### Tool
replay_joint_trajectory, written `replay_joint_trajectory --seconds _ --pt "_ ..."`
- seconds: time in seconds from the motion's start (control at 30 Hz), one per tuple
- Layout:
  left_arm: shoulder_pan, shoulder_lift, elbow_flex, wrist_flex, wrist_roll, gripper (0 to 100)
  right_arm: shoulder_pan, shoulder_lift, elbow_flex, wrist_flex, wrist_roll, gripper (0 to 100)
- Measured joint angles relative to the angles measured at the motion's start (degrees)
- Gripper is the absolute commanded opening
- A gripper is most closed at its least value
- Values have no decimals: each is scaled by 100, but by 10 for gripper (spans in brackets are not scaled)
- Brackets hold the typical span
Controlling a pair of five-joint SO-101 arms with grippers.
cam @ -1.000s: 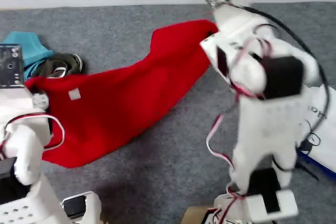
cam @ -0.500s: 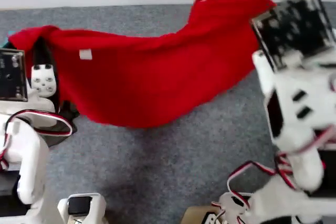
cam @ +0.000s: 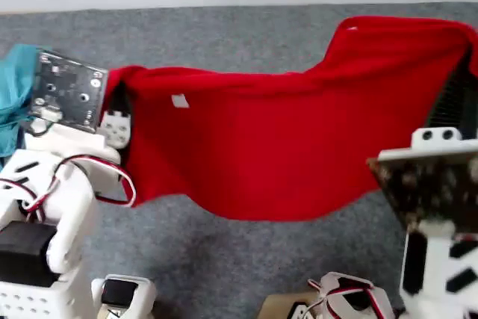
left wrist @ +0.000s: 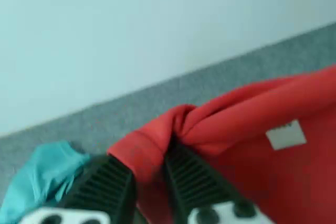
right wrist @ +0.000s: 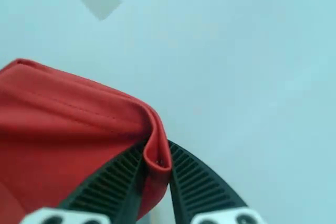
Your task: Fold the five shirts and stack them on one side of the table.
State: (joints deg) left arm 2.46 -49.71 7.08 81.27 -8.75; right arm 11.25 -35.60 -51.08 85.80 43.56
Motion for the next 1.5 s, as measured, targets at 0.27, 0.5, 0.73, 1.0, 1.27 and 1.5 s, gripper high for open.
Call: replay_joint_trajectory --seconds 0.27,0.5,0.73,1.0,1.27,1.5 --pt "9 -448 -62 774 0 5 299 -325 -18 -686 88 10" --pt "9 -1424 -70 809 0 5 633 -747 -53 -1029 97 10" --pt "9 -2092 -79 809 0 5 976 -1046 -62 -1116 97 10" --pt "0 -2365 -132 826 0 5 1020 -1090 -132 -1046 97 11" --pt "0 -2382 422 1037 0 5 1020 -1090 721 -580 97 11" --pt "0 -2382 1591 580 0 5 993 -1090 2084 -554 97 11"
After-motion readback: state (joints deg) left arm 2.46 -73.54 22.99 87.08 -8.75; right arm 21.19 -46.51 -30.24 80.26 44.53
